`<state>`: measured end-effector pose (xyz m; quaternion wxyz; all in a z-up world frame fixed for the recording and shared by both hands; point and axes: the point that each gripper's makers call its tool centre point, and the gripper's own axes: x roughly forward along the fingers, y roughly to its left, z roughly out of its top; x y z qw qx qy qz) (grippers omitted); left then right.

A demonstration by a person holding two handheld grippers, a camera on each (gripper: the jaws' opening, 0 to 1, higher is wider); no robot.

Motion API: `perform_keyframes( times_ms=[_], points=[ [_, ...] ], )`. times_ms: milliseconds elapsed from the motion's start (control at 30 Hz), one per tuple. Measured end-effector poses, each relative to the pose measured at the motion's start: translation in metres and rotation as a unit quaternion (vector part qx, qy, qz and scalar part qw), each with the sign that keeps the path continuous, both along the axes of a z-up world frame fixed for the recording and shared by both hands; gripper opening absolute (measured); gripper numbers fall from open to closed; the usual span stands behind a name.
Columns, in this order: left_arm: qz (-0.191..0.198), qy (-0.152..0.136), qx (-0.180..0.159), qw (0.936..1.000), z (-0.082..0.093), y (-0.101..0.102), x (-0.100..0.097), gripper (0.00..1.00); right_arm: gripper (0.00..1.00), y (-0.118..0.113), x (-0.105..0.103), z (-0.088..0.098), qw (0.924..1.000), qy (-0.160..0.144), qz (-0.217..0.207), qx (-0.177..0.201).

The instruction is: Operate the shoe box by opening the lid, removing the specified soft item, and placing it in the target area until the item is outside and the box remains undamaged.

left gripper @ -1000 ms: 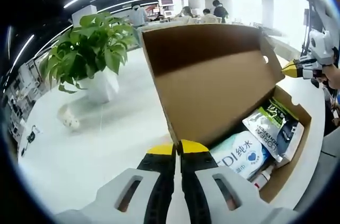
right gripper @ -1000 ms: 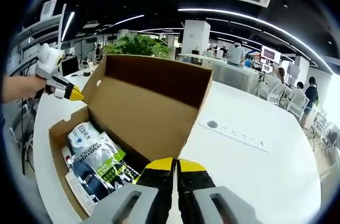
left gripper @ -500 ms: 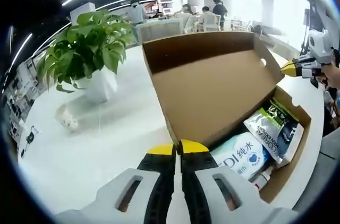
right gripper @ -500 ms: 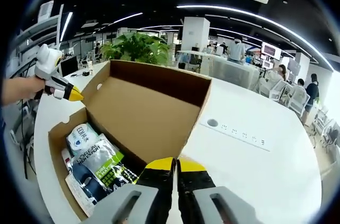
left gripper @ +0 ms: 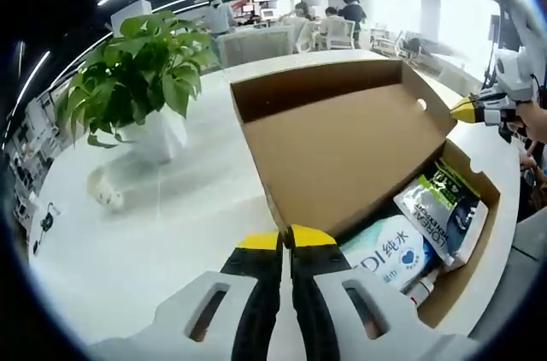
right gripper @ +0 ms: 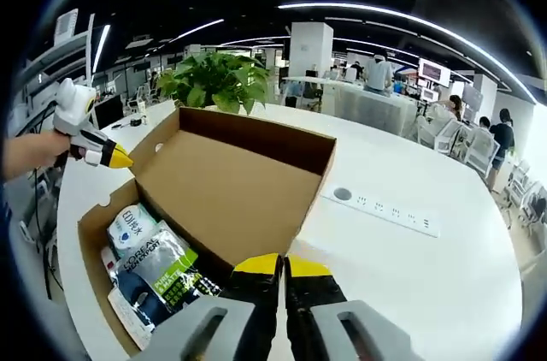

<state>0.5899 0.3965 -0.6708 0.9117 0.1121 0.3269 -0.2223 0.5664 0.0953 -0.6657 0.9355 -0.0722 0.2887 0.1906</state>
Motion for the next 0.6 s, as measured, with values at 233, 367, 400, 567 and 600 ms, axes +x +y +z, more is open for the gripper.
perform_keyframes(
  times_ms=[233,367,400,567,600],
  points=[
    [-0.001,0.006,0.001,1.0000,-0.0012,-0.0001,0.0034,0.01,0.00,-0.0002,0.0029,-0.0010,0.9999,0.010,-0.005,0.008],
    [-0.002,0.008,0.001,1.0000,-0.0019,0.0000,0.0054,0.01,0.00,-0.0004,0.0043,-0.0019,0.9998,0.013,-0.008,0.012],
    [-0.002,0.009,0.002,1.0000,-0.0021,0.0000,0.0057,0.01,0.00,-0.0007,0.0050,-0.0023,0.9997,0.015,-0.009,0.014],
    [-0.003,0.012,0.002,0.9999,-0.0034,0.0003,0.0089,0.01,0.00,-0.0014,0.0087,-0.0046,0.9996,0.022,-0.010,0.015],
    [-0.003,0.013,0.002,0.9999,-0.0035,0.0002,0.0091,0.01,0.00,-0.0015,0.0093,-0.0049,0.9995,0.024,-0.011,0.016]
  ],
)
